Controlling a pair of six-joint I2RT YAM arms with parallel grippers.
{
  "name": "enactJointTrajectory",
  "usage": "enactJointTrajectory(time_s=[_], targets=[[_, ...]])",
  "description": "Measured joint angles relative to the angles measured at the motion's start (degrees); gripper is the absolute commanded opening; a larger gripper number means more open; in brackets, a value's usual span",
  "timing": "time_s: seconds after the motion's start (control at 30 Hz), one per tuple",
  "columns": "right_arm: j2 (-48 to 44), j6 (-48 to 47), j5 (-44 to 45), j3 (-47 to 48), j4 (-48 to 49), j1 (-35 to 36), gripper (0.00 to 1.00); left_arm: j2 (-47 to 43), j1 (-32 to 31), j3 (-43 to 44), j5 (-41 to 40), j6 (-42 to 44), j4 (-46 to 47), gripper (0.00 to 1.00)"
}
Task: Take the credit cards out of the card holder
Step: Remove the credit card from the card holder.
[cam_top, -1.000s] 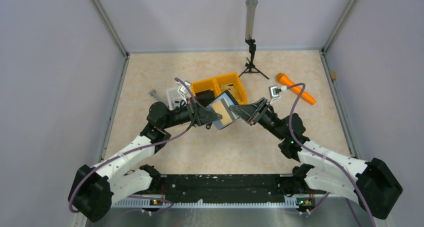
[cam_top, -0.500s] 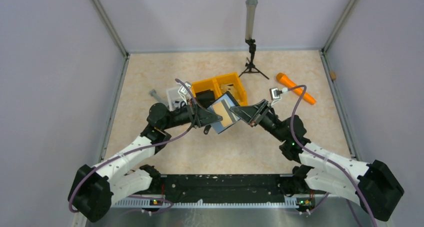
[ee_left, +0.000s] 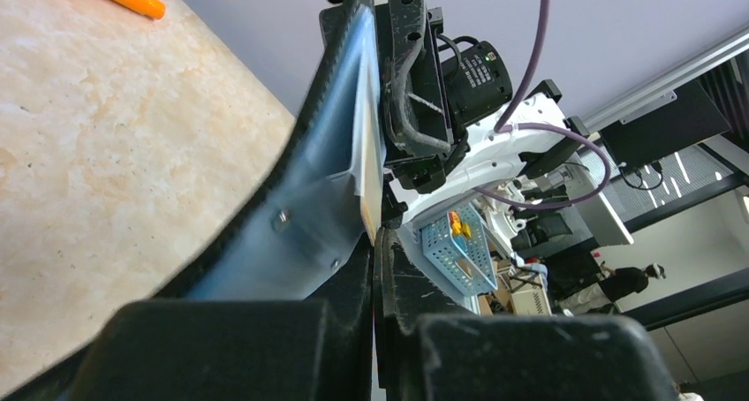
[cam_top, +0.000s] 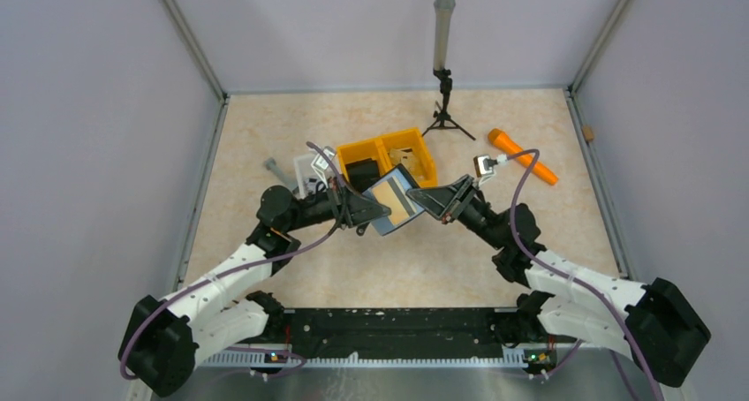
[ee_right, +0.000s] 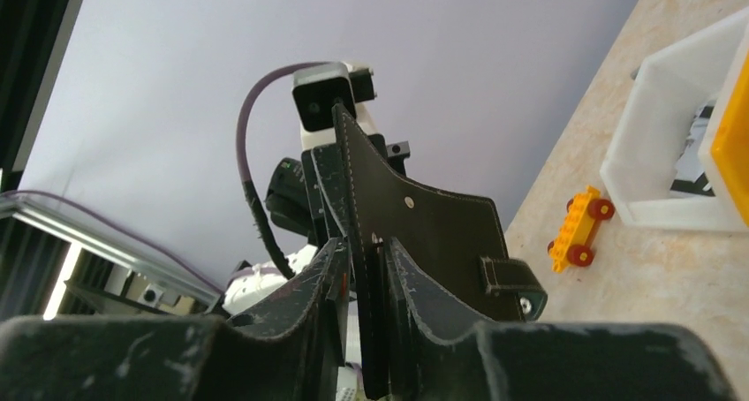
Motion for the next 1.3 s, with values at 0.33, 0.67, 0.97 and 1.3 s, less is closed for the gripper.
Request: enactJointTrajectory(time_s=[0.33,0.67,0.97,1.3], targets=[[3.08,0.17,-3.39,0.46,2.84,-0.15,0.0,0.2,0.22,-0.09,0.24,-0.83,0.37,0.0],[1.62,3.06,-3.17,-0.5,3.72,-0.83,0.0,0.04,-0.04,-0.96,0.63,-1.18,3.72,0.31],[4.85,7.21,-4.48,-0.5,9.42,-1.53,0.0,0.09,0.07,-1.49,2.34,-2.01,6.08,0.46],[5.84,7.98,-5.81,-0.5,10.93,-1.53,0.0,1.95,0.07,-1.46,3.21,-2.47,7.72,0.29]])
